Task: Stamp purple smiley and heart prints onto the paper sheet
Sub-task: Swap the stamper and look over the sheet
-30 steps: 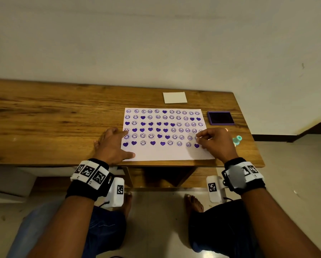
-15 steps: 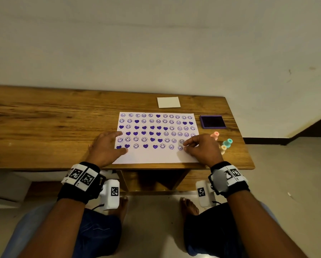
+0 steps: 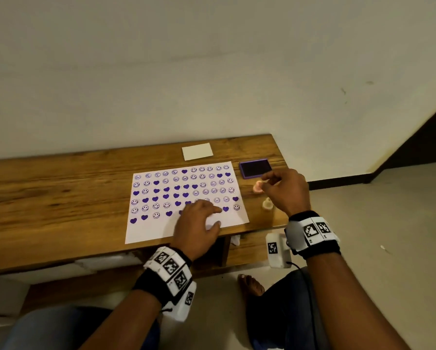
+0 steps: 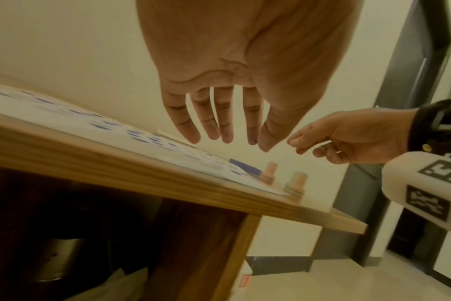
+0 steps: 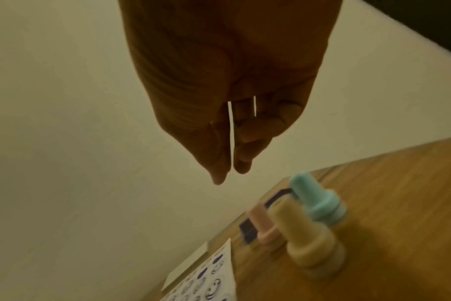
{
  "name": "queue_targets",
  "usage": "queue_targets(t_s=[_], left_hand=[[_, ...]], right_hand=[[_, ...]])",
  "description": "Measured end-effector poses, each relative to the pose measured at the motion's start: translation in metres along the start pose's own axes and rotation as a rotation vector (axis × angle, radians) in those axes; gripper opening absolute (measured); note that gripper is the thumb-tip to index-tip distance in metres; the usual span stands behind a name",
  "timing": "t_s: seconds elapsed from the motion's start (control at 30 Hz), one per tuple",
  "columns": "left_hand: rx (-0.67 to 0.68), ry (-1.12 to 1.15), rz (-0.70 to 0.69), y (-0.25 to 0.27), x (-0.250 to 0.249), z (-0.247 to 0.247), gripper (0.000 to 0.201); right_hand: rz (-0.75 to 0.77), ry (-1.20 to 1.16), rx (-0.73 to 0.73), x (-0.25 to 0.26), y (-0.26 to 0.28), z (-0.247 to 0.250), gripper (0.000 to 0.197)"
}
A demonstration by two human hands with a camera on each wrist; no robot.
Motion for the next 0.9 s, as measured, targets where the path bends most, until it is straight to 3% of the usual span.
queue_targets(t_s=[0.1,0.27,0.47,0.6,0.73,0.83,0.9], left_hand=[[0.059,0.0,-0.052,-0.02,-0.032,-0.027,0.032],[0.135,0.069,0.01,-0.049,-0.053,-0.058,0.036],[0.197,0.057,0.013,-0.071,-0.064,-0.077,0.049],[0.204,0.106,0.017,-0.078,-0.068,-0.079,0.04],[0.166,0.342,0.035,-0.079,-0.069,-0.074,0.029],[0.205,0.54,0.074,-0.079,-0.068,-0.079,0.036],[0.155,0.644,0.114,-0.08,-0.064,-0.075,0.04]], right_hand=[[-0.014,0.079,0.081,-0.013,0.006,0.006,0.024],[0.011,0.187,0.174,-0.019,0.011,-0.008,0.028],[-0.015,0.136,0.2,-0.025,0.01,-0.023,0.019],[-0.069,-0.139,0.234,-0.034,0.002,-0.02,0.007],[-0.152,-0.51,0.183,-0.045,0.001,-0.007,0.007],[-0.141,-0.594,0.17,-0.045,0.002,-0.005,0.004],[-0.144,-0.647,0.171,-0.046,0.001,-0.005,0.003]])
Point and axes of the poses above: each hand's wrist, its own y-axis away from the middle knuckle, its own z-axis out of the back of the hand, x = y × z, the point moved 10 cm from there along -y, towards the middle knuckle, and after that the axes turned 5 degrees about x, right-handed, at the moved point
